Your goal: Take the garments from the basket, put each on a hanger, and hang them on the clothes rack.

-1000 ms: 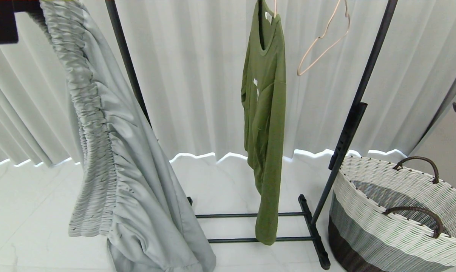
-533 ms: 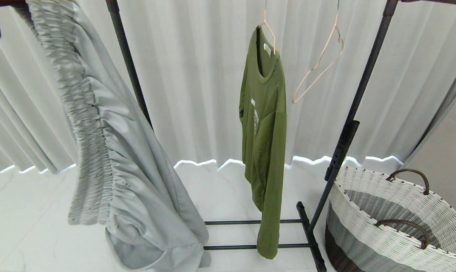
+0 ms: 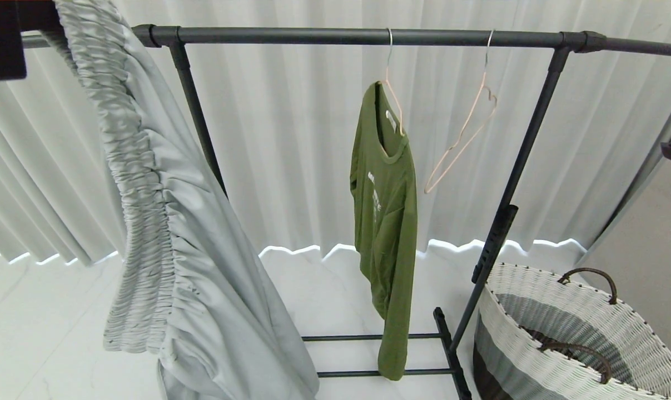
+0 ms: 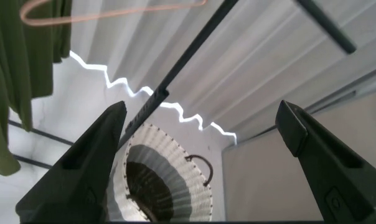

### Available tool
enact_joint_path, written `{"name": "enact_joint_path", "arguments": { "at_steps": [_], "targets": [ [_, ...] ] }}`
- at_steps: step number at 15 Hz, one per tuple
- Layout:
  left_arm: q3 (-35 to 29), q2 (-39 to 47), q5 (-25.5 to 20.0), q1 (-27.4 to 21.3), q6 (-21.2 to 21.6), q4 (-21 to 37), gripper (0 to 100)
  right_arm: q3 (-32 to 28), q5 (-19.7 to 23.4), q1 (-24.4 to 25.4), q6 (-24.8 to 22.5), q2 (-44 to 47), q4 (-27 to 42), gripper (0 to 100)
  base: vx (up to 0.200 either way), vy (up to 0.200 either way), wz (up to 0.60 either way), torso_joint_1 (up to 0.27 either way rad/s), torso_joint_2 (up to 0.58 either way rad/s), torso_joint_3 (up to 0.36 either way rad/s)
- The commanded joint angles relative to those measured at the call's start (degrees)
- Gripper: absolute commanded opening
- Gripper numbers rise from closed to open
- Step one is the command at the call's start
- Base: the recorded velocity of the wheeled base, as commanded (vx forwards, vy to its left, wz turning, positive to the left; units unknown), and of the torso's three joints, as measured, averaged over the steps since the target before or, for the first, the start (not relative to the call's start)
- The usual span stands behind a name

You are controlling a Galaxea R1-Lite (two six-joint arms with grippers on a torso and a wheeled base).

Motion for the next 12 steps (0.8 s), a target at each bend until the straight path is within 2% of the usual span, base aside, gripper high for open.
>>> {"name": "enact_joint_path", "arguments": {
  "at_steps": [1, 2, 4, 7, 12],
  "targets": [
    [0.51, 0.04, 0.30, -0.01, 0.03, 0.06, 0, 0.27, 0.04, 0.04, -0.03, 0.15, 0.04, 100, 0.000, 0.000, 0.00, 0.198, -0.48, -0.295],
    [0.86, 0.13, 2.23, -0.01, -0.06, -0.03, 0, 0.71, 0.04, 0.04, -0.03, 0.15, -0.05, 100, 0.000, 0.000, 0.00, 0.203, -0.48, -0.295],
    [0.95, 0.13, 2.85, -0.10, -0.06, -0.03, 0, 0.97, 0.04, 0.04, -0.03, -0.29, -0.05, 100, 0.000, 0.000, 0.00, 0.203, -0.50, -0.298],
    [0.95, 0.13, 2.85, -0.19, -0.06, -0.03, 0, 1.50, 0.04, 0.04, -0.03, -0.55, -0.05, 100, 0.200, 0.000, 0.00, 0.111, -0.29, -0.160],
    [0.95, 0.13, 2.76, -0.19, -0.06, -0.03, 0, 2.73, 0.04, 0.04, 0.06, -1.52, -0.05, 100, 0.200, 0.000, 0.00, 0.024, -0.03, -0.022]
  ]
}}
